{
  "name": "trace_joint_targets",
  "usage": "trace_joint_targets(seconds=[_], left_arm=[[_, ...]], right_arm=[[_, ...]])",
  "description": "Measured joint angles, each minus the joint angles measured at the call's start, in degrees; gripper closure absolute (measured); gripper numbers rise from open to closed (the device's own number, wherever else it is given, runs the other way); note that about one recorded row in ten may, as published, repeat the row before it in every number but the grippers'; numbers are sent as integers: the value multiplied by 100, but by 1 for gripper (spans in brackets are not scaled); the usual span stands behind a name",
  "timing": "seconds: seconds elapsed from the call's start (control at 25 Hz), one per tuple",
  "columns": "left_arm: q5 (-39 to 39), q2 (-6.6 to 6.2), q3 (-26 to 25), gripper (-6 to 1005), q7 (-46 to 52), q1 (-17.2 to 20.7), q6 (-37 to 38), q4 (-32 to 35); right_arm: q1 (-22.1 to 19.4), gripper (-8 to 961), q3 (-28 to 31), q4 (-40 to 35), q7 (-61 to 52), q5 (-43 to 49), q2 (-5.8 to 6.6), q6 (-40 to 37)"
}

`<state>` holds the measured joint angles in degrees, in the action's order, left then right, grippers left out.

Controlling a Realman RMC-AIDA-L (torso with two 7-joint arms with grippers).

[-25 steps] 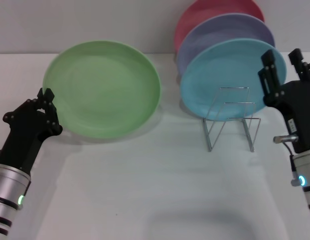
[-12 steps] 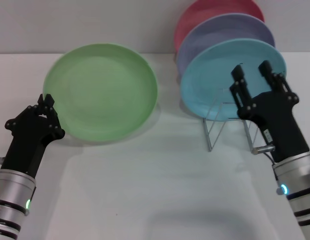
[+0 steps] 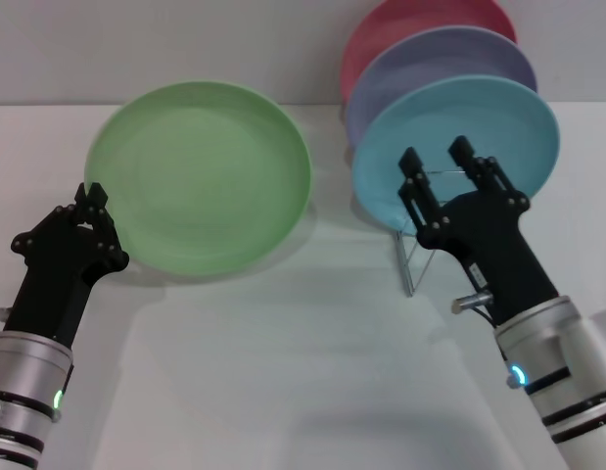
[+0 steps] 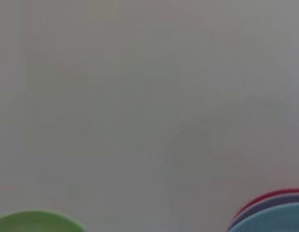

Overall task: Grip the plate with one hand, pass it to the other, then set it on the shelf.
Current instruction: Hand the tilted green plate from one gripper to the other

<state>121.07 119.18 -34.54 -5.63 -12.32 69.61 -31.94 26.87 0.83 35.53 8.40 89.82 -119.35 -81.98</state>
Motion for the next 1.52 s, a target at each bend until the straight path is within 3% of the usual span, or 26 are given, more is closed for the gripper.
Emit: trace_joint_targets(seconds=[0.6,1.52], left_arm=[[-270,0,211,960,-604,-24,183,-145],[-705,0,222,959,-819,-12,268,-348]], right_arm=[[532,372,273,199,4,228,-9,1003],[642,371,1273,220,3,1222,-18,2358]])
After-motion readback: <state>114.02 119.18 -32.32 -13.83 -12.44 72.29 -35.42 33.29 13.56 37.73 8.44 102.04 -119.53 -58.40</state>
